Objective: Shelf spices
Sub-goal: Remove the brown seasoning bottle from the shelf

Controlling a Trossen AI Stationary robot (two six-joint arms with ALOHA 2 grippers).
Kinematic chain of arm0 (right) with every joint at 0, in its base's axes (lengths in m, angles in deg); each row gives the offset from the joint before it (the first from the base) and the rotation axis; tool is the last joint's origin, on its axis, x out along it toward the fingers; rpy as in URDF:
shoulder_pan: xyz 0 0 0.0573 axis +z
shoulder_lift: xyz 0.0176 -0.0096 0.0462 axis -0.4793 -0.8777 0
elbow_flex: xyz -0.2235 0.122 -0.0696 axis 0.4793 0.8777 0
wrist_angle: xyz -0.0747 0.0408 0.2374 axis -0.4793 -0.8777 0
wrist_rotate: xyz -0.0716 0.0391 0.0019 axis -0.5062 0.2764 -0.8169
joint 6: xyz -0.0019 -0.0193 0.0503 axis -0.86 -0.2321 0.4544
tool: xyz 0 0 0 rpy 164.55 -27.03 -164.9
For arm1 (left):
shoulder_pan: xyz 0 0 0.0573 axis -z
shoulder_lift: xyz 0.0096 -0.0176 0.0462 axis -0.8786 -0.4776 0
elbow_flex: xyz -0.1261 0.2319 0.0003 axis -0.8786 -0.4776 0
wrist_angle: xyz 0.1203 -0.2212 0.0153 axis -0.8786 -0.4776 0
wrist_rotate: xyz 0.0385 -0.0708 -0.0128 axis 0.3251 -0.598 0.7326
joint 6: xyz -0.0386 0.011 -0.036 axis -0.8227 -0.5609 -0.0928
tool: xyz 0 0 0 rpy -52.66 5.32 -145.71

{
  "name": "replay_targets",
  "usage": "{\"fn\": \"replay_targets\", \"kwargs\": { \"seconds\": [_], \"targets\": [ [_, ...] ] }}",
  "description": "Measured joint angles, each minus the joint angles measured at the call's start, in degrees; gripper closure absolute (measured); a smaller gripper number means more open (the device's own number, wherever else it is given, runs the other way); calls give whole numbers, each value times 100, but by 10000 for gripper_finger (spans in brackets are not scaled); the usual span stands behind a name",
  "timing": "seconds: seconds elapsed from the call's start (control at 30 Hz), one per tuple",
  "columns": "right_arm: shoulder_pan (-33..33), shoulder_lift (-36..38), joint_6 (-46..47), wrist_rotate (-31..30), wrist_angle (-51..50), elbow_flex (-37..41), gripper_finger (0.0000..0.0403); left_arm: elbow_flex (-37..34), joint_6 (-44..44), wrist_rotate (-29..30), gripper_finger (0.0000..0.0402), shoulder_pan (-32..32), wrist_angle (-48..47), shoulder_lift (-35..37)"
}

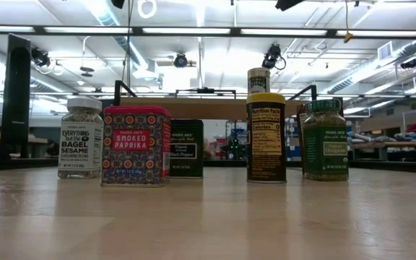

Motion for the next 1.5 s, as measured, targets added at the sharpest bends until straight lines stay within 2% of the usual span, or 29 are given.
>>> {"fn": "replay_targets", "kwargs": {
  "seconds": [0.33, 0.53, 0.7, 0.83, 1.0, 1.2, 1.4, 1.5],
  "targets": [
    [46, 0, 92, 112, 361, 0, 149, 0, -13, 2, 396, 2, -46, 0],
    [58, -137, 168, 439, -178, -2, 159, 0, -13, 2, 396, 1, -46, 0],
    [39, -552, 118, 610, -594, -2, 128, 0, -13, 2, 396, 1, -44, 0],
    [41, -928, 49, 747, -467, -2, 77, 0, -13, 2, 396, 1, -42, 0],
    [16, -1293, 37, 638, -161, -2, 10, 0, -13, 2, 396, 2, -48, 0],
    [-272, -1514, 102, 560, -137, -1, 8, 0, 16, 2, 396, 1, -90, 0],
    [-630, -1598, 381, 989, -357, 7, 4, 0, 138, 2, 396, 1, -94, 0],
    [-817, -1599, 443, 1413, -358, 7, 4, 0, 166, 2, 396, 2, -92, -2]
  ]
}}
